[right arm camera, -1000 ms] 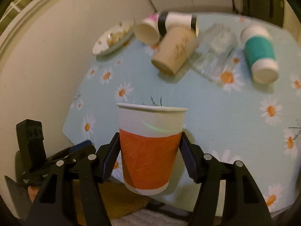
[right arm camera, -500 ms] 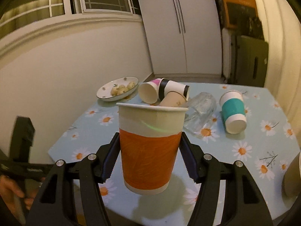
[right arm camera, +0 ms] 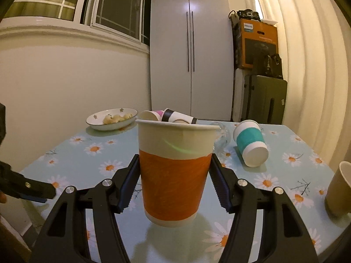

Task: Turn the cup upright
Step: 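Lift and carry the orange-banded cup upright with the right gripper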

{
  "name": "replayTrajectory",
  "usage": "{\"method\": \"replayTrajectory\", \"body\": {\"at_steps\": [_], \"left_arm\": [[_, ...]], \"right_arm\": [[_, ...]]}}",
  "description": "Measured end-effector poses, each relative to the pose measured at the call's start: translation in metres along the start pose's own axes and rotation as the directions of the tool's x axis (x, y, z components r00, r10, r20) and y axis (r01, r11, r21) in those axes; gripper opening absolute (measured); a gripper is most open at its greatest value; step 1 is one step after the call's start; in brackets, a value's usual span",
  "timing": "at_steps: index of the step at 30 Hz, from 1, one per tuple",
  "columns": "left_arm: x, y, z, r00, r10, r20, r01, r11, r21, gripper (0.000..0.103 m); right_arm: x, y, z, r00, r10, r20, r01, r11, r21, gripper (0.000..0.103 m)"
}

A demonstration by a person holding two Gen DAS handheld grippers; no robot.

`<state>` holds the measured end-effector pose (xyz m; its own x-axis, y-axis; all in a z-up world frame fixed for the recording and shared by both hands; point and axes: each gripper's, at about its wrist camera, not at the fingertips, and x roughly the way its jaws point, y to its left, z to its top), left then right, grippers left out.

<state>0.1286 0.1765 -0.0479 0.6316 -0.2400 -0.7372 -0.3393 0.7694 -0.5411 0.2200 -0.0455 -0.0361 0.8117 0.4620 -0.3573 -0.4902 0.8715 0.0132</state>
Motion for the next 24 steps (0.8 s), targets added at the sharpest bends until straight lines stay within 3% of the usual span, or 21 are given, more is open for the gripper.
{"method": "replayTrajectory", "body": {"at_steps": [10,24], "left_arm": [[0.001,0.001,-0.002,1.0,0.006,0.004,-0.006,1.0,-0.006,0.079],[0.006,0.003,-0.001,1.0,0.002,0.002,-0.002,1.0,-0.019,0.079]], "right_arm": [[0.015,0.012,-0.026,0.999,-0.028,-0.018,0.027,0.998,-0.053,0.063],[0.005,0.016,-0.032,0.999,-0.02,-0.05,0.015,0.995,-0.098,0.066]]}}
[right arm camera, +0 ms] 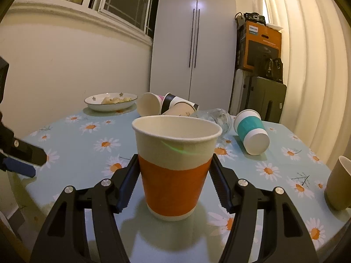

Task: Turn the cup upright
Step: 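Lift and carry the orange-banded cup upright with the right gripper, then set the cup down upright and open the right gripper, pulling back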

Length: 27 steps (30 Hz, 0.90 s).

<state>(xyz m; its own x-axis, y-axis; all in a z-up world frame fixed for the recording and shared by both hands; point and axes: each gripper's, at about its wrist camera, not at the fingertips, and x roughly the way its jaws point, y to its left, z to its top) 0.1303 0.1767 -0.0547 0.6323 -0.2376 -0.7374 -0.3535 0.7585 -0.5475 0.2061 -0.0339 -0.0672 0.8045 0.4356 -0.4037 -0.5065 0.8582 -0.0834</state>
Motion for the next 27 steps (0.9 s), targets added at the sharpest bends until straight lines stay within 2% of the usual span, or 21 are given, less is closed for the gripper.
{"method": "replayTrajectory", "body": {"at_steps": [3,5,6,8,16,19,27], "left_arm": [[0.0,0.002,0.0,1.0,-0.003,-0.004,0.003,1.0,-0.006,0.079],[0.001,0.003,-0.001,1.0,-0.005,-0.006,0.005,1.0,-0.01,0.079],[0.0,0.003,-0.001,1.0,-0.004,-0.006,0.004,1.0,-0.011,0.079],[0.0,0.004,0.0,1.0,-0.004,-0.005,0.004,1.0,-0.015,0.079],[-0.001,0.008,-0.001,1.0,-0.005,-0.007,0.005,1.0,-0.025,0.079],[-0.006,0.007,-0.002,1.0,0.001,0.016,0.0,1.0,-0.016,0.079],[-0.021,-0.005,-0.006,0.995,-0.026,0.093,0.021,0.998,0.051,0.079]], "right_arm": [[-0.003,0.0,-0.001,1.0,-0.01,0.008,0.01,1.0,0.003,0.08],[-0.004,0.0,0.0,1.0,-0.009,0.008,0.009,1.0,0.01,0.082],[-0.005,0.0,0.001,1.0,-0.003,0.0,0.003,1.0,0.013,0.089],[-0.007,-0.002,0.003,1.0,0.01,0.002,-0.01,1.0,0.024,0.094],[-0.017,-0.002,0.009,0.999,0.033,-0.018,-0.033,0.999,0.027,0.098],[-0.026,-0.004,0.013,1.0,0.024,-0.004,-0.024,1.0,0.017,0.098],[-0.053,-0.027,0.022,0.999,0.033,0.005,-0.033,0.994,0.102,0.098]]}}
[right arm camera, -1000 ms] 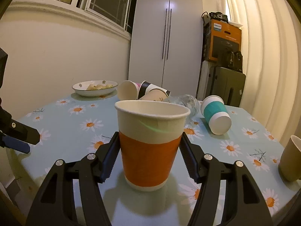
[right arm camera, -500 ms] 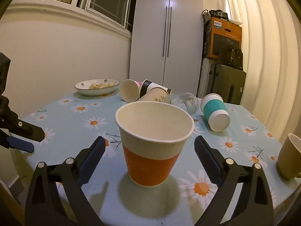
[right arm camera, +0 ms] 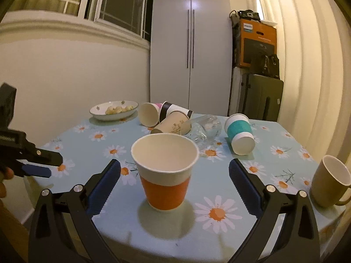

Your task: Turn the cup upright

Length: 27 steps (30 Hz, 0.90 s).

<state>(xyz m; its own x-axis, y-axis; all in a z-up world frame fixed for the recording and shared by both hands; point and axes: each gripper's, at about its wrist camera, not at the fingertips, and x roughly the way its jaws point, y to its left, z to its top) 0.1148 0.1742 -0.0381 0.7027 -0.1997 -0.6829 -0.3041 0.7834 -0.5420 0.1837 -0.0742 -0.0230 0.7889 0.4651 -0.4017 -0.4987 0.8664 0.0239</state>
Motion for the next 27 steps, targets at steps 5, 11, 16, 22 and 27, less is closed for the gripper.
{"method": "replayTrajectory", "body": {"at_steps": [5,11,16,22,27], "left_arm": [[-0.01,-0.013,-0.003,0.998,0.023,0.057,-0.028,0.996,0.079,0.079],[-0.025,-0.034,-0.017,0.991,0.029,0.13,-0.054,0.98,0.193,0.079],[-0.043,-0.057,-0.039,0.973,0.047,0.224,-0.115,0.946,0.303,0.079],[-0.069,-0.08,-0.073,0.95,-0.007,0.311,-0.123,0.91,0.397,0.079],[-0.098,-0.091,-0.108,0.93,-0.079,0.358,-0.09,0.896,0.434,0.079]], "right_arm": [[-0.027,-0.014,0.01,0.999,0.026,0.03,-0.028,0.999,0.047,0.098],[-0.066,-0.03,0.019,0.997,0.051,0.06,-0.055,0.996,0.066,0.098],[-0.097,-0.037,0.018,0.997,0.022,0.072,-0.024,0.999,0.029,0.098],[-0.13,-0.047,0.013,0.997,0.027,0.066,-0.029,0.999,0.031,0.098],[-0.155,-0.047,0.002,0.999,0.008,0.052,-0.008,1.0,-0.004,0.098]]}}
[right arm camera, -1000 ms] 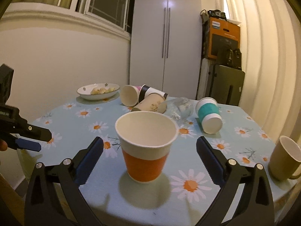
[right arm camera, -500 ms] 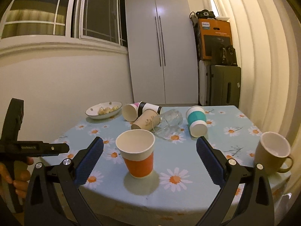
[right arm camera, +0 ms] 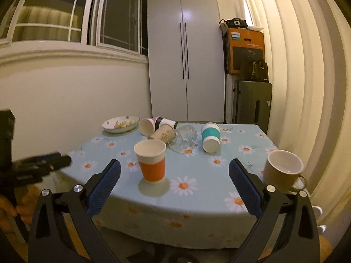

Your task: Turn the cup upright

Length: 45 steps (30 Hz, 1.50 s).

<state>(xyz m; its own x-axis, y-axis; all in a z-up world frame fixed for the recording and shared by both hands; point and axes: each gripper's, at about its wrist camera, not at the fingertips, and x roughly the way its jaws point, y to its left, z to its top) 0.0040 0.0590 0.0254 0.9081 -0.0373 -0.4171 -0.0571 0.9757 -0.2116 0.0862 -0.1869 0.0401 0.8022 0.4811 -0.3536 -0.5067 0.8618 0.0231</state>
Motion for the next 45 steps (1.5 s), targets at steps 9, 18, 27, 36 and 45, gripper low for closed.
{"method": "replayTrajectory", "body": {"at_steps": [9,18,27,36,45], "left_arm": [[-0.041,-0.026,-0.018,0.998,-0.048,0.05,0.048,0.999,0.011,0.079],[-0.056,-0.048,-0.031,0.998,0.009,0.063,-0.013,0.998,0.069,0.079],[-0.055,-0.058,-0.035,0.999,0.002,0.054,-0.008,0.993,0.115,0.079],[-0.046,-0.061,-0.037,1.0,0.022,0.022,-0.024,0.991,0.134,0.079],[-0.046,-0.06,-0.038,1.0,0.022,0.021,-0.025,0.992,0.123,0.079]], "right_arm": [[-0.042,0.005,-0.008,0.999,0.021,0.039,-0.02,0.999,-0.029,0.098],[-0.053,0.008,-0.018,0.999,0.035,-0.006,-0.035,0.999,-0.025,0.098],[-0.057,0.013,-0.022,1.0,0.016,-0.011,-0.016,0.998,-0.061,0.098],[-0.051,0.004,-0.023,0.999,0.006,-0.044,-0.006,1.0,-0.002,0.098],[-0.048,0.004,-0.024,0.999,0.003,-0.05,-0.004,1.0,-0.02,0.098]]}}
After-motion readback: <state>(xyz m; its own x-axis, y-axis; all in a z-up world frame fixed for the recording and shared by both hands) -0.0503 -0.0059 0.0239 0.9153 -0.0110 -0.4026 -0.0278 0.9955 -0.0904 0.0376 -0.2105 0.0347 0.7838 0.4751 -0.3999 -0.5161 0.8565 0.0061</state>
